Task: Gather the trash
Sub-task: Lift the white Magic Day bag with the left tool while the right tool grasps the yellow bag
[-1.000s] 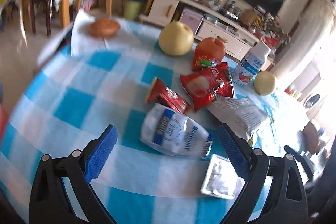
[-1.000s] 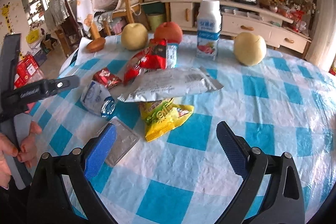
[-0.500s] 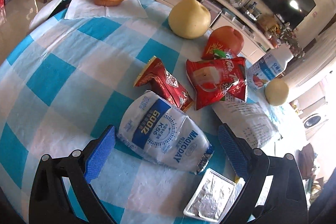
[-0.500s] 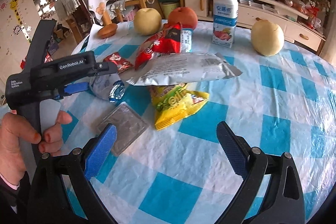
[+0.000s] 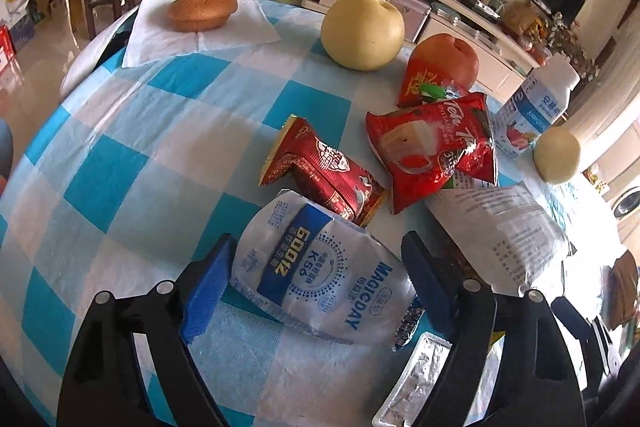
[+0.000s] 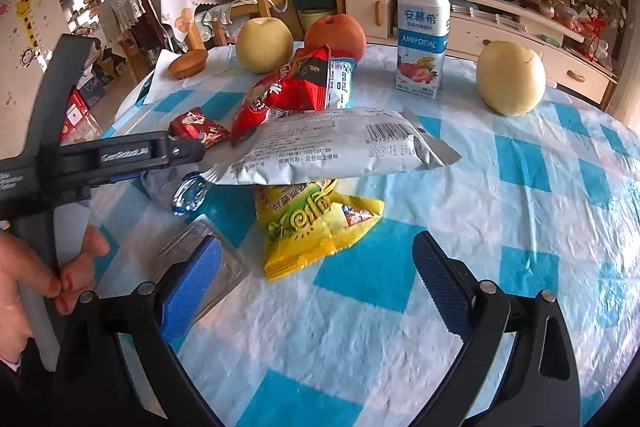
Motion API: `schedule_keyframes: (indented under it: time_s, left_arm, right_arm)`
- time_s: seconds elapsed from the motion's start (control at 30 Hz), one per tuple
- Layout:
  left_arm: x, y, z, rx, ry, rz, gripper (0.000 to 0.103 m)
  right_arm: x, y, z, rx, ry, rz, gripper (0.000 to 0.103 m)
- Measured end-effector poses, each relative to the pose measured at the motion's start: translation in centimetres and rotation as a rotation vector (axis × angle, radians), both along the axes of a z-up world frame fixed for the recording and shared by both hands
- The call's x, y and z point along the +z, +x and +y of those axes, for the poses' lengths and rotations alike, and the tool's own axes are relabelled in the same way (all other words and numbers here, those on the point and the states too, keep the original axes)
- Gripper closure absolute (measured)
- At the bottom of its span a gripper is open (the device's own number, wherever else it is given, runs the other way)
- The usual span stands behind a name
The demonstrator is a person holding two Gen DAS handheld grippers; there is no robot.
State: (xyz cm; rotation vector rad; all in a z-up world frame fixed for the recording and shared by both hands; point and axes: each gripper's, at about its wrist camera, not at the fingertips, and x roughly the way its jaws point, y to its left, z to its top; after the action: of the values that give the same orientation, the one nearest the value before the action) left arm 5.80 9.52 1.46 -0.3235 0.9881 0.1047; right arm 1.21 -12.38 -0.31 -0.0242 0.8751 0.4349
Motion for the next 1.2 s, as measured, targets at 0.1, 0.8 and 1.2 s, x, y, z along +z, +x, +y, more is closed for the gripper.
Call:
schedule_keyframes:
  time_s: [0.1,0.8,1.2]
  left_arm:
    - [0.1,-0.2,-0.1,-0.014,0.012,-0.005,0.023]
    - [0.2,-2.2,0.8,-0.006,-0.059,0.039,0.023]
    - [-0.4,-0.5,-0.9,-0.036,0.079,0.039,0.01]
  right_arm:
    - [-0.5,0.7,0.1,-0.007,-0.004,0.005,0.007]
    - [-1.1,1.6,1.8,0.045,-0.029,0.024,0.033]
    - [-0.7,-2.9,5.2,0.176,-0.03,0.082,0.037]
